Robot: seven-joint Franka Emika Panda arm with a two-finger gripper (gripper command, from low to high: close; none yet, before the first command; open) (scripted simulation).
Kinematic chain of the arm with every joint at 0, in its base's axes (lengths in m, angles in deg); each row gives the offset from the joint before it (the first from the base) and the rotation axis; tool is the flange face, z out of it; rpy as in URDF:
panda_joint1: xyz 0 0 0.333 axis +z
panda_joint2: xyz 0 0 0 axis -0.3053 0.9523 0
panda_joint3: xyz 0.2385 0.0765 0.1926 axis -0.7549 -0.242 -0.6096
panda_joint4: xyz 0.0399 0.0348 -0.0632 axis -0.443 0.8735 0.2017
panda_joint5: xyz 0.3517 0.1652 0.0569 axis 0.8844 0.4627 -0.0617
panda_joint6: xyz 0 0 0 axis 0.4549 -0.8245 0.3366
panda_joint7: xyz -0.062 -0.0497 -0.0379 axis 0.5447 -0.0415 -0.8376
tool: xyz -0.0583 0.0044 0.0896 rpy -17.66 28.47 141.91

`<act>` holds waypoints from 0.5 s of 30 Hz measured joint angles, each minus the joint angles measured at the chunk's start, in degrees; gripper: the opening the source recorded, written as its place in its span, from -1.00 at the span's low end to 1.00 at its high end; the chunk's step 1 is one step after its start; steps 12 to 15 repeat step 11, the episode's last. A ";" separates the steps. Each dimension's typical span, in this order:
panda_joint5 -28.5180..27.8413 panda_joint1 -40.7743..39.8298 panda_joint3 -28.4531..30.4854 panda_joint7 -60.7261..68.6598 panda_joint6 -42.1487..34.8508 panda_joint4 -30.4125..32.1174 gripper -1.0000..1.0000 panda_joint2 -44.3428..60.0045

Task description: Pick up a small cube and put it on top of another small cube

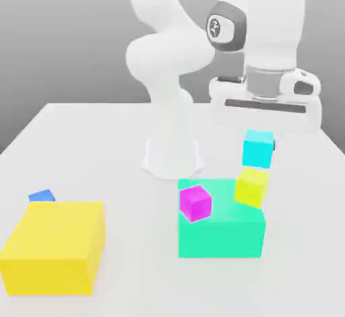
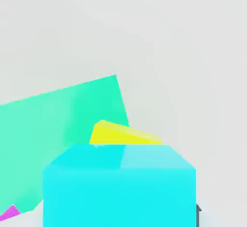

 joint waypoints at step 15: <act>0.26 0.02 -0.35 0.03 -4.99 -1.45 1.00 -3.64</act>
